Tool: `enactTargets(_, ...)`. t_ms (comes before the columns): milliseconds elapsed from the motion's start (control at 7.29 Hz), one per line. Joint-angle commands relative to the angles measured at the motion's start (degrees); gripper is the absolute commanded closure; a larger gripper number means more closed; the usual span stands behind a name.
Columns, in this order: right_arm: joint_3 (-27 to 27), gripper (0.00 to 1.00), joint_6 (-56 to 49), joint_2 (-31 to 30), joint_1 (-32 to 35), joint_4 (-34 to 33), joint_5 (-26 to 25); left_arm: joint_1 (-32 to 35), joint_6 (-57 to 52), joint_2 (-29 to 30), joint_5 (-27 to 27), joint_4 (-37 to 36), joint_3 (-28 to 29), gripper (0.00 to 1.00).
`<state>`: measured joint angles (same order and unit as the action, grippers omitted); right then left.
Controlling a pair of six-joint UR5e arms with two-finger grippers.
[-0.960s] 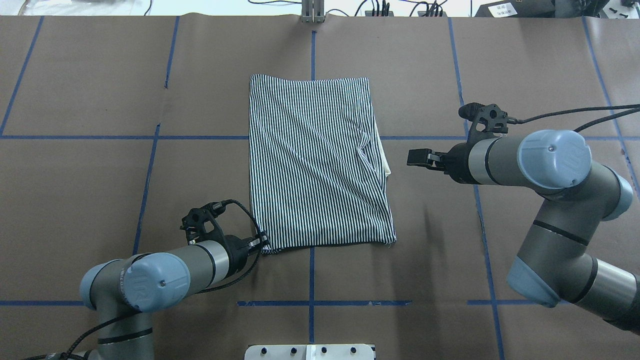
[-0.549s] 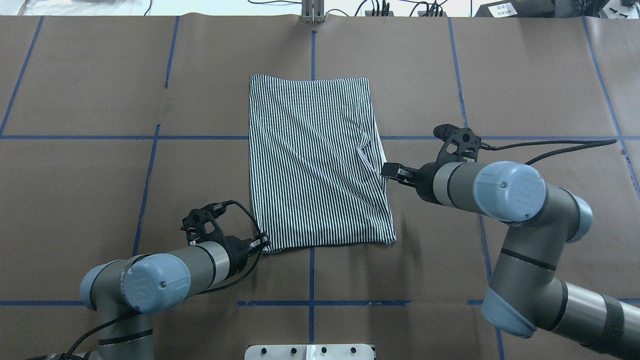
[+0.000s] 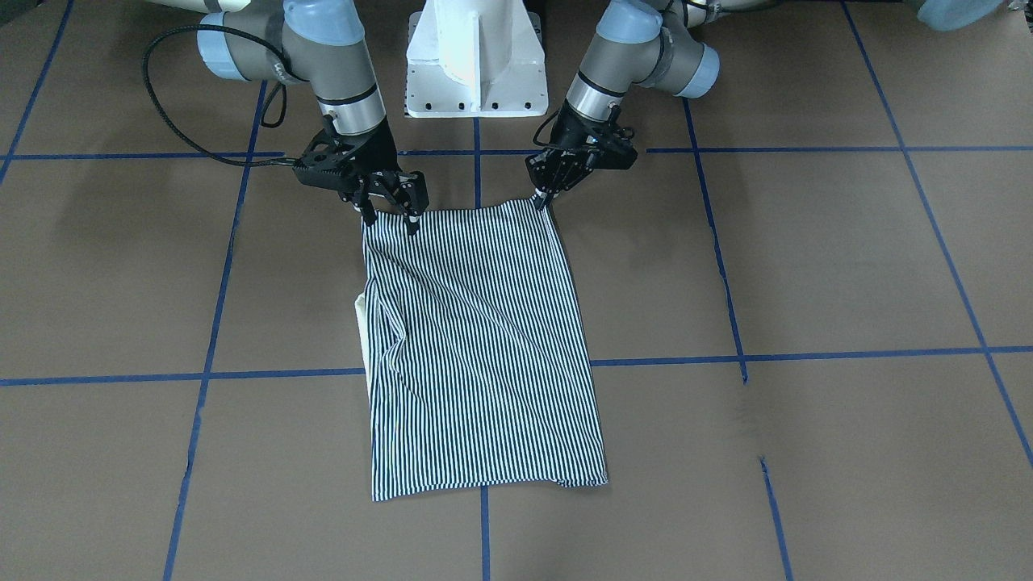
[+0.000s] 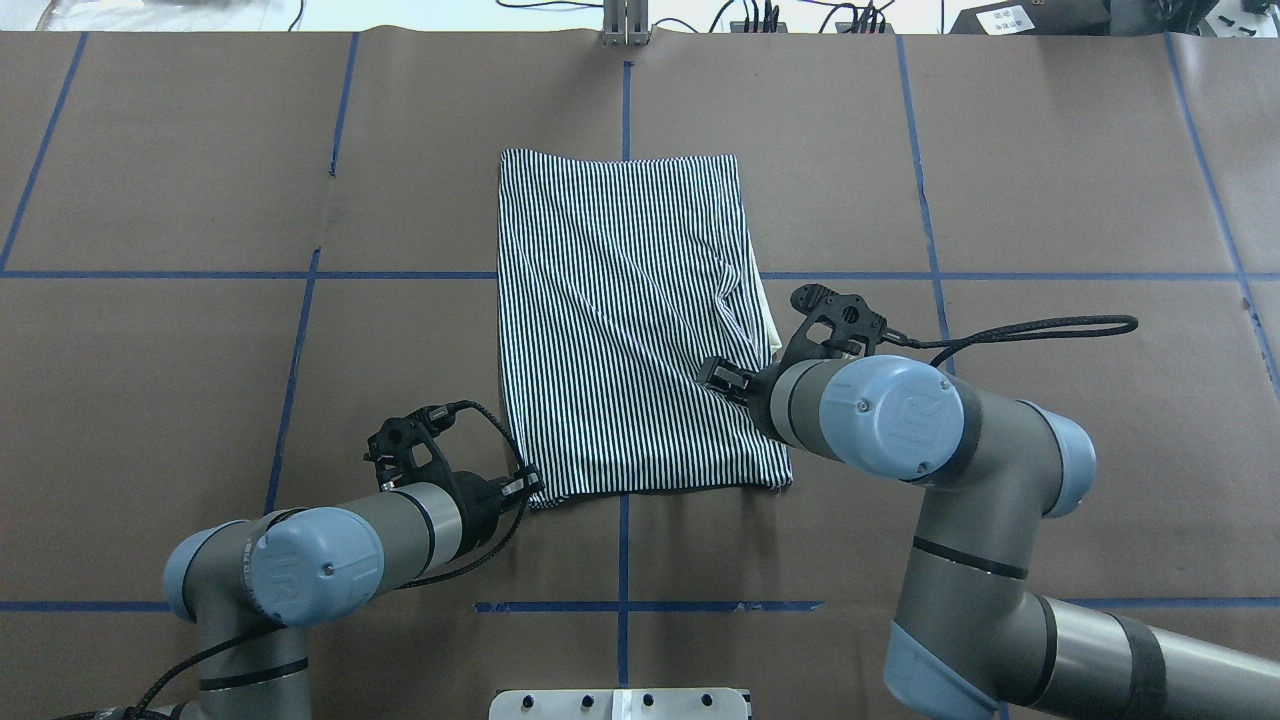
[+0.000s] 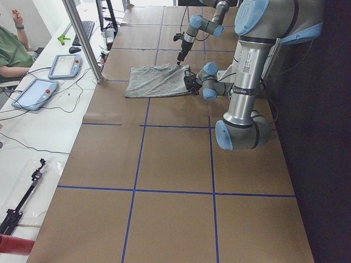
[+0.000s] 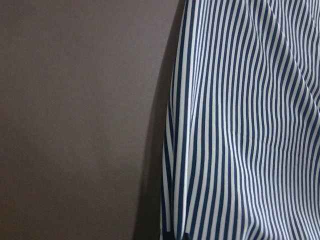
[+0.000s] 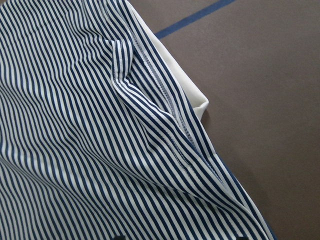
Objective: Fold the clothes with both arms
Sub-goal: 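Grasp the near corners of the shirt with both grippers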
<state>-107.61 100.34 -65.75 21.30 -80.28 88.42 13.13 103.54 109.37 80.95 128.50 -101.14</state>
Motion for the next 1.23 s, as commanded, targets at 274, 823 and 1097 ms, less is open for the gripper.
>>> enactTargets(274, 1.4, 0.23, 1.7, 3.1, -3.2, -9.2, -0.5, 0.0, -0.1, 0.1, 0.0, 0.0, -0.1, 1.00)
enactTargets(823, 4.1, 0.29, 0.9, 4.3, -3.3, -9.5, -1.4, 0.0, -0.1, -0.2, 0.0, 0.0, -1.2, 1.00)
enactTargets(1097, 5.6, 0.30, 0.9, 4.5, -3.3, -9.5, -1.6, 0.0, -0.1, -0.2, 0.0, 0.0, -1.2, 1.00)
